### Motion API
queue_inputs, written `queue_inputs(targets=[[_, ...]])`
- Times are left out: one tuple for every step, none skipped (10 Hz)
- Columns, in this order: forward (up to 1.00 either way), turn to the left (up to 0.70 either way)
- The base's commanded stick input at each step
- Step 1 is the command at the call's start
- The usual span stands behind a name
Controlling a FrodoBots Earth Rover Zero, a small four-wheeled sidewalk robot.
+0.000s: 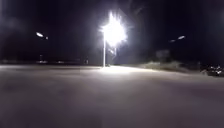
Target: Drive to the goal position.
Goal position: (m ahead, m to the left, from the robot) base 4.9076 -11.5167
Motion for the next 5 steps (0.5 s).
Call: queue_inputs(targets=[[0.00,-0.45],[0.00,-0.45],[0.00,-0.45],[0.70,-0.27],[0.70,-0.27]])
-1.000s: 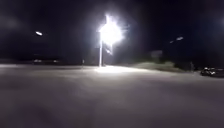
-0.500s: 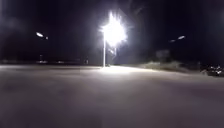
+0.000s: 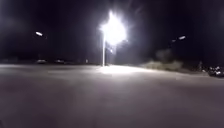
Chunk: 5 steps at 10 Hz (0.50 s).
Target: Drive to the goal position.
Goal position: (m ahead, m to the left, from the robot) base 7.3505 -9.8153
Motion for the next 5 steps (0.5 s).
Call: queue_inputs(targets=[[0.70,-0.27],[0.70,-0.27],[0.70,-0.27],[0.70,-0.27],[0.70,-0.27]])
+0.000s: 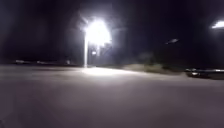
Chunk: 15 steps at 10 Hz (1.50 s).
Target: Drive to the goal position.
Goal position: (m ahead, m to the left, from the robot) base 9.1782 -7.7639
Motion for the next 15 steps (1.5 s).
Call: queue_inputs(targets=[[0.70,-0.27],[0.70,-0.27],[0.70,-0.27],[0.70,-0.27],[0.70,0.00],[0.70,0.00],[0.70,0.00],[0.70,0.00],[0.70,0.00],[0.34,0.00],[0.00,0.00],[0.00,0.00],[0.00,0.00],[0.00,-0.08],[0.00,-0.36]])
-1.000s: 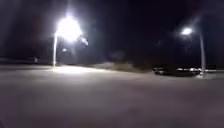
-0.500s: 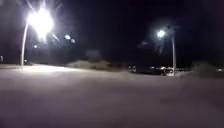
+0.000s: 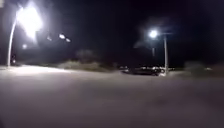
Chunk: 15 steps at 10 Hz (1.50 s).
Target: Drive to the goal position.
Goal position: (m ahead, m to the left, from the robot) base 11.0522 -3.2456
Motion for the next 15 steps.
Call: queue_inputs(targets=[[0.00,-0.45],[0.00,-0.45],[0.00,-0.45],[0.00,-0.45],[0.00,-0.45],[0.00,-0.45],[0.00,-0.45],[0.00,-0.45],[0.00,-0.45],[0.00,-0.45],[0.00,-0.45],[0.00,-0.45],[0.00,-0.45],[0.00,-0.45],[0.00,-0.45]])
